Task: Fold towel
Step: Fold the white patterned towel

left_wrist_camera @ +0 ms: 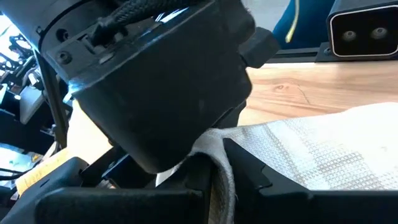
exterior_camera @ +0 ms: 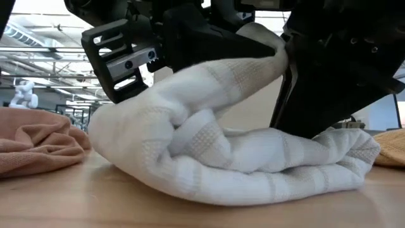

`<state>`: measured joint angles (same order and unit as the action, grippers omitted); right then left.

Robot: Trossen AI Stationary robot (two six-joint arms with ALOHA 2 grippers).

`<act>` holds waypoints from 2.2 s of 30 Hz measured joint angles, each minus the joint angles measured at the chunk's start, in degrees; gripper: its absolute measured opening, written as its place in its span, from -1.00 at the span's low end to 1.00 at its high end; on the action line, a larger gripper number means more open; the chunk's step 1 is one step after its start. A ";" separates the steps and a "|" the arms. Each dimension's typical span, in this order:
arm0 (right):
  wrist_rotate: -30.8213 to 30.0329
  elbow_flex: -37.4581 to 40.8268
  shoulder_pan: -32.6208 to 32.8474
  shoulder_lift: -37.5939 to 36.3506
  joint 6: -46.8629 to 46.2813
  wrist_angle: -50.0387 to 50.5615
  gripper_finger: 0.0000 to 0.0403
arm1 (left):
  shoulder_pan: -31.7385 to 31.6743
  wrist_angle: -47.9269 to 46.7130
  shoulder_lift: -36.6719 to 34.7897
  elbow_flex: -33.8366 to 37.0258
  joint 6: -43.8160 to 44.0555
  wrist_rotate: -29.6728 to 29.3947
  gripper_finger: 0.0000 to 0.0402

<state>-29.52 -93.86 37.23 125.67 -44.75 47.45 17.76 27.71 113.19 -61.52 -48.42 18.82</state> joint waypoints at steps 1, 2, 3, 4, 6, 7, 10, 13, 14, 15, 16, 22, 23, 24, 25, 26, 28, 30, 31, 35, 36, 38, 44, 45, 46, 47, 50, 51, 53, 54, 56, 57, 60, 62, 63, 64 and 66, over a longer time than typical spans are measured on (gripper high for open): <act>0.03 0.00 0.08 -0.30 0.00 0.26 -0.58 | 0.00 0.01 0.00 0.00 0.01 0.01 -0.78; -0.05 0.00 0.15 -0.58 0.00 0.56 -0.57 | 0.00 0.00 0.00 0.00 0.03 0.03 -0.78; -0.14 0.00 0.17 -0.97 0.00 0.63 -0.56 | -0.02 0.01 0.00 0.00 0.04 0.05 -0.78; -0.22 0.00 0.29 -1.35 0.00 0.85 -0.54 | -0.02 0.01 0.00 -0.02 0.04 0.05 -0.78; -0.36 0.00 0.44 -1.95 0.11 1.16 -0.49 | 0.00 0.01 0.00 -0.04 0.06 0.07 -0.78; -0.36 0.00 0.59 -2.24 0.20 1.37 -0.46 | -0.02 0.01 0.00 -0.04 0.07 0.07 -0.78; -0.26 0.00 1.11 -3.69 -0.14 2.22 -0.37 | 0.00 -0.09 0.00 -0.04 0.11 0.07 -0.78; -0.12 0.00 2.03 -5.57 -2.37 4.51 -0.33 | 0.00 -0.20 0.00 -0.04 0.33 0.07 -0.78; -0.12 0.00 2.47 -6.13 -3.39 5.15 -0.32 | 0.00 -0.20 0.00 -0.05 0.33 0.07 -0.78; -0.12 0.00 2.98 -6.68 -4.27 5.44 -0.32 | 0.04 -0.20 0.00 -0.04 0.33 0.08 -0.78; -0.10 0.00 3.52 -7.16 -5.28 5.81 -0.32 | 0.04 -0.20 0.00 -0.04 0.33 0.11 -0.78; 1.81 -0.02 6.03 -7.11 -8.15 6.11 -0.33 | 0.04 -0.50 0.00 -0.04 0.31 0.18 -0.71; 1.75 -0.02 6.43 -7.04 -8.32 6.03 -0.32 | 0.08 -0.65 0.00 -0.04 0.31 0.20 -0.67; 1.59 -0.02 6.75 -6.99 -8.31 5.64 -0.32 | 0.17 -0.77 0.00 -0.04 0.33 0.20 -0.63; 1.26 -0.02 7.06 -6.95 -8.02 4.74 -0.31 | 0.26 -1.00 0.00 -0.04 0.43 0.20 -0.58; 0.89 -0.02 7.37 -6.95 -7.18 3.38 -0.30 | 0.26 -1.00 0.00 -0.04 0.86 0.18 -0.52; 0.75 -0.02 7.90 -6.95 -3.27 -1.49 -0.29 | 0.26 -1.03 0.00 -0.04 2.02 0.20 -0.42; -0.10 -0.02 8.06 -6.95 1.28 -6.51 -0.29 | 0.26 -1.03 0.00 -0.04 3.11 0.18 -0.32; -0.69 -0.02 8.09 -6.95 3.25 -8.65 -0.29 | 0.26 -1.03 0.00 -0.04 3.15 0.18 -0.28; -2.14 -0.04 7.77 -6.77 6.45 -10.59 -0.29 | 0.60 0.08 0.00 -0.04 3.65 0.08 -0.18; -2.32 -0.04 7.74 -6.73 6.30 -9.81 -0.29 | 0.79 0.72 0.00 -0.04 4.01 -0.26 -0.17; -2.58 -0.04 7.82 -6.73 4.96 -7.78 -0.29 | 1.14 1.62 -0.02 -0.04 4.27 -0.40 -0.16; -9.89 -0.02 8.41 -6.73 4.38 -4.86 -0.29 | 1.42 1.56 -0.04 -0.04 4.46 -0.94 -0.15; -11.30 -0.02 8.41 -6.73 4.55 -4.84 -0.29 | 1.42 1.59 -0.04 -0.04 4.48 -0.95 -0.15; -12.25 -0.02 8.38 -6.73 4.75 -4.84 -0.29 | 1.38 1.74 -0.04 -0.04 4.48 -1.00 -0.15; -12.58 -0.02 8.10 -6.73 4.82 -4.75 -0.29 | 1.40 1.97 -0.04 -0.04 4.48 -1.22 -0.15; -12.07 -0.02 7.36 -6.73 2.22 -2.15 -0.29 | 1.36 1.73 -0.04 -0.04 4.58 -2.40 -0.15; -12.13 -0.02 7.32 -6.73 0.63 -0.55 -0.29 | 1.31 1.53 -0.04 -0.04 4.58 -2.74 -0.15; -12.38 -0.02 7.40 -6.73 -2.54 2.21 -0.29 | 1.33 1.50 -0.04 -0.04 4.57 -3.41 -0.15; -12.41 -0.02 7.43 -6.73 -3.94 3.01 -0.29 | 1.38 1.48 -0.04 -0.04 4.57 -3.68 -0.15; -12.48 -0.04 7.45 -6.73 -6.90 4.48 -0.29 | 1.44 1.28 -0.04 -0.04 4.49 -3.60 -0.15; -12.66 -0.04 7.45 -6.73 -8.16 5.39 -0.29 | 1.47 1.37 -0.04 -0.04 4.45 -2.97 -0.15; -12.70 0.02 7.12 -6.73 -10.66 6.15 -0.29 | 1.71 1.56 -0.07 -0.04 4.39 -2.38 -0.15; -12.87 0.02 7.20 -6.73 -12.35 6.95 -0.29 | 1.80 1.53 -0.07 -0.04 4.39 -2.40 -0.15; -13.00 0.02 7.34 -6.73 -13.20 7.45 -0.29 | 1.88 1.54 -0.07 -0.04 4.38 -2.42 -0.15; -13.23 0.02 7.37 -6.73 -13.92 7.80 -0.29 | 1.88 1.54 -0.07 -0.04 4.33 -2.44 -0.15; -14.17 0.02 7.43 -6.73 -15.24 7.79 -0.29 | 1.99 1.54 -0.07 -0.04 3.70 -2.44 -0.15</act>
<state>-43.69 -93.84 44.66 118.93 -59.99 55.24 19.74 29.25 113.12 -61.56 -44.72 16.38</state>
